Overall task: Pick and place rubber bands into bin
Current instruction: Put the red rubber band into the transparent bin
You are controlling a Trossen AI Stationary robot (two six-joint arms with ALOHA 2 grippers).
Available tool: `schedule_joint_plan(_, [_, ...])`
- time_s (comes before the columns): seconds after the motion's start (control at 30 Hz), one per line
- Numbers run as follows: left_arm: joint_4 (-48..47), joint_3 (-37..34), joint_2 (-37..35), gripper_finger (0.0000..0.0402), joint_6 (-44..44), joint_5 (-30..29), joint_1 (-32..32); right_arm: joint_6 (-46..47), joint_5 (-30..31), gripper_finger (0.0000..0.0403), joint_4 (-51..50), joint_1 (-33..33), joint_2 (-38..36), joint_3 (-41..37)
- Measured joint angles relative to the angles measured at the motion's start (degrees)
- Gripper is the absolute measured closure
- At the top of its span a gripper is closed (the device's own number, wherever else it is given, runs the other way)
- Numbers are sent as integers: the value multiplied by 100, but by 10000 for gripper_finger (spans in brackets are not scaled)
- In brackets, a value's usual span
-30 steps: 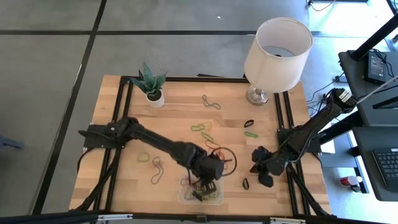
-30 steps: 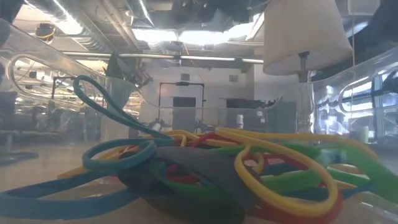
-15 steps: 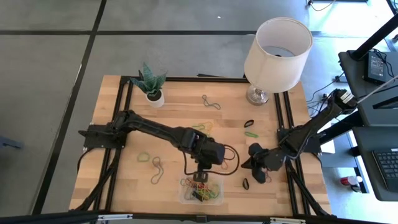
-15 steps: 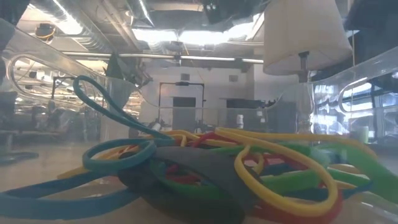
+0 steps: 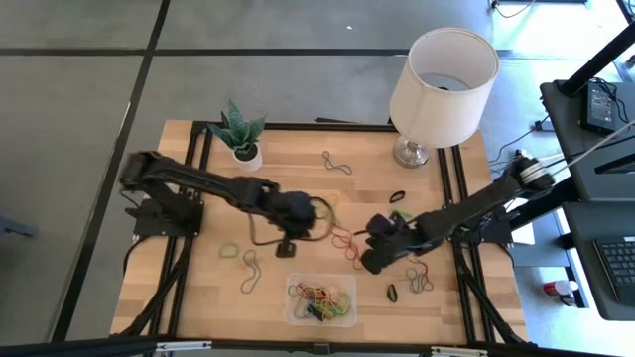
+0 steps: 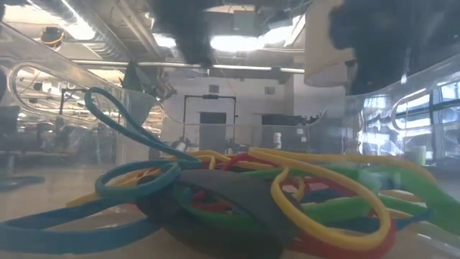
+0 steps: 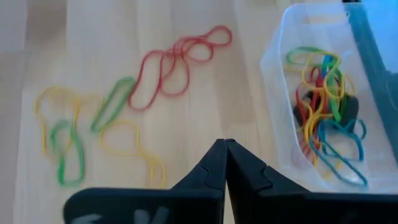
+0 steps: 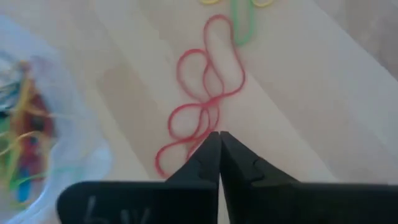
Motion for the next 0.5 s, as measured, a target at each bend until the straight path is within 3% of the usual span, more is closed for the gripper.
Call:
schedule_joint_plan(0.23, [737, -1565, -1442, 401, -338, -173, 1, -412, -498, 327, -221, -441, 1132, 725])
schedule_joint_plan(0.5, [895, -2258, -2327, 401, -659, -221, 1, -565, -1104, 280, -6, -698, 1750, 809])
